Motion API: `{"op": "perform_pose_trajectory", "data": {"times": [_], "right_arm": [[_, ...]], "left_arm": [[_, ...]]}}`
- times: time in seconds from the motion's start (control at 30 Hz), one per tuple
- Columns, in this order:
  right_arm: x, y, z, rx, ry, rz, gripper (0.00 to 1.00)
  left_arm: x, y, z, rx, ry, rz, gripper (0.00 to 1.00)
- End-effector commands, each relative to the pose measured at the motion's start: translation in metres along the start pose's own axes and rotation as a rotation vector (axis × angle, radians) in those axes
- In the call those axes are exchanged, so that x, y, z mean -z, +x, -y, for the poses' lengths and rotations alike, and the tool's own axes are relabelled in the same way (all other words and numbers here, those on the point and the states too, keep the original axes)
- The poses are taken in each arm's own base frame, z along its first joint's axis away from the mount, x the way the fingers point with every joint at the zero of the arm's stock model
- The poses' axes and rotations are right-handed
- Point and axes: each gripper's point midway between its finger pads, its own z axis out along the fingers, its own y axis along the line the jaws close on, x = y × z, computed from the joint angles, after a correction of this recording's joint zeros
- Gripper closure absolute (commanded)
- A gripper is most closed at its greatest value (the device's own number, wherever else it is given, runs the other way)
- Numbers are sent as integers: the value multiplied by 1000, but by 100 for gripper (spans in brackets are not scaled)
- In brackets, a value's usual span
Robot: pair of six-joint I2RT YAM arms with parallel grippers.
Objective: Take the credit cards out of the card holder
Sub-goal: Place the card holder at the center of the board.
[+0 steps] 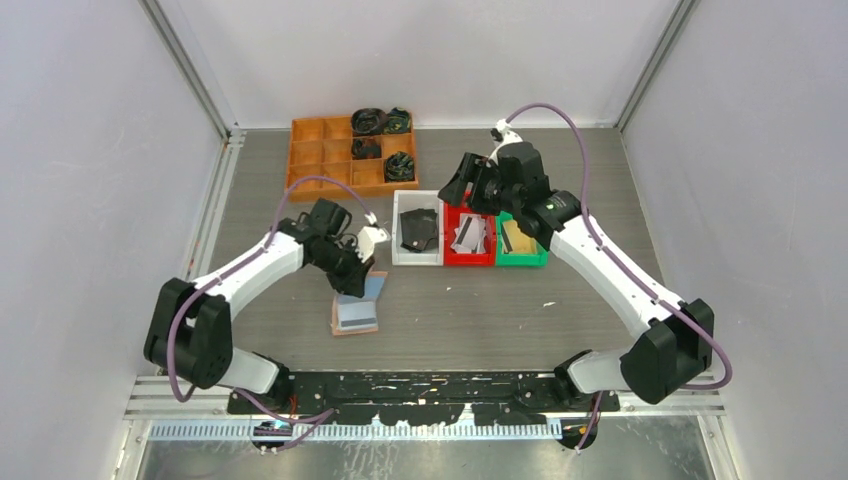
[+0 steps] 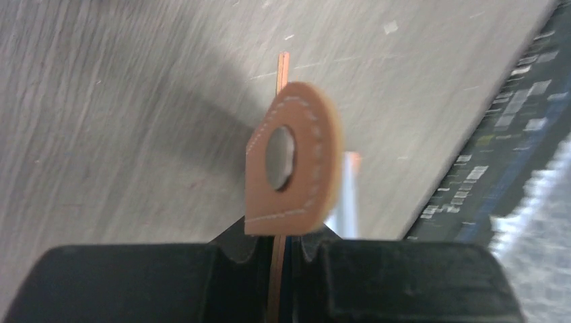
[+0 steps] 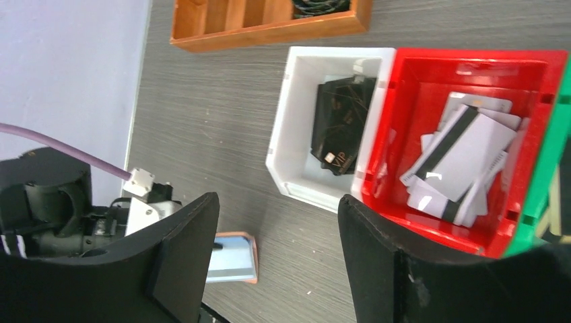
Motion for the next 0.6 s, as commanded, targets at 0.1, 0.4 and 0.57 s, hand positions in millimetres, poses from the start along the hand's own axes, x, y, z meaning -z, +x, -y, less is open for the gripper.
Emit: {"op": "perform_pose_trajectory", "data": {"times": [0.1, 0.4, 0.57], "right_arm": [[31, -27, 3, -10, -5, 128, 27], [33, -17, 13, -22, 26, 103, 25], [36, -8, 19, -30, 46, 81, 24]], "left_arm": [[-5, 14, -107, -429, -482, -108, 89], [19, -6, -168, -523, -843, -114, 60], [43, -19, -151, -450, -844, -15, 60]]}}
